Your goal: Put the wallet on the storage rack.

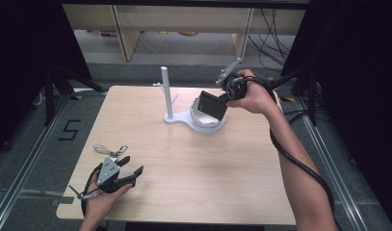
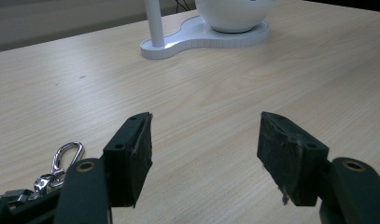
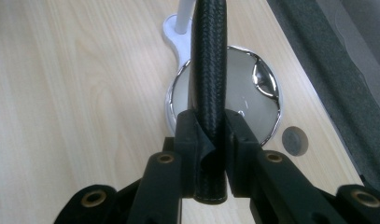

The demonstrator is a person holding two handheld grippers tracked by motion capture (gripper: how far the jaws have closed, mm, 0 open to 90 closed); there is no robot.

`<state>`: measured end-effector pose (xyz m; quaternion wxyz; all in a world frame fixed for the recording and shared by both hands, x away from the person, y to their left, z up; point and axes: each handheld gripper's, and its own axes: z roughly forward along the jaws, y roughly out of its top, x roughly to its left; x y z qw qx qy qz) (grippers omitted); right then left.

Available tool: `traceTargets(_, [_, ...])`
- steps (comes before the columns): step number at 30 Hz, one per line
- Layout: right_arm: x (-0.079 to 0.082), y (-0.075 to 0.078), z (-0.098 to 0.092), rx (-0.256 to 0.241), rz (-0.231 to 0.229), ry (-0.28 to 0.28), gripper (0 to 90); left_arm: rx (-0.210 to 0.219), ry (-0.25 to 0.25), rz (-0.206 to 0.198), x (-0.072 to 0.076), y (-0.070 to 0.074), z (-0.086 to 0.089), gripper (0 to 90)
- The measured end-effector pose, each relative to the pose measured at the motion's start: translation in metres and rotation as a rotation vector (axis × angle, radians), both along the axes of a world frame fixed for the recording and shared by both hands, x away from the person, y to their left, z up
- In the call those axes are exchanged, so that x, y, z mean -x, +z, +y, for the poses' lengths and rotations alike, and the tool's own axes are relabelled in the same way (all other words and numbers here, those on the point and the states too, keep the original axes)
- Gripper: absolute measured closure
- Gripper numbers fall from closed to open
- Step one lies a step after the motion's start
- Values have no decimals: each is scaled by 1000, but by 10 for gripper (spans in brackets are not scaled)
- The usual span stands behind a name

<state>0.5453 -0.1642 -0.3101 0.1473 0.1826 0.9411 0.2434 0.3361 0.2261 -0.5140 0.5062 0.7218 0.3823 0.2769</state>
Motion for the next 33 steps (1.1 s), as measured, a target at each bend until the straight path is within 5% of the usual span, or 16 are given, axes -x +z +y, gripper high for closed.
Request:
traceTargets(21, [-28, -28, 4, -11, -1, -6, 784, -12, 4, 10, 1, -1, 1, 347])
traceTargets(33, [-41, -50, 7, -32, 71, -35, 779, 1, 6, 11, 0, -2, 1, 344])
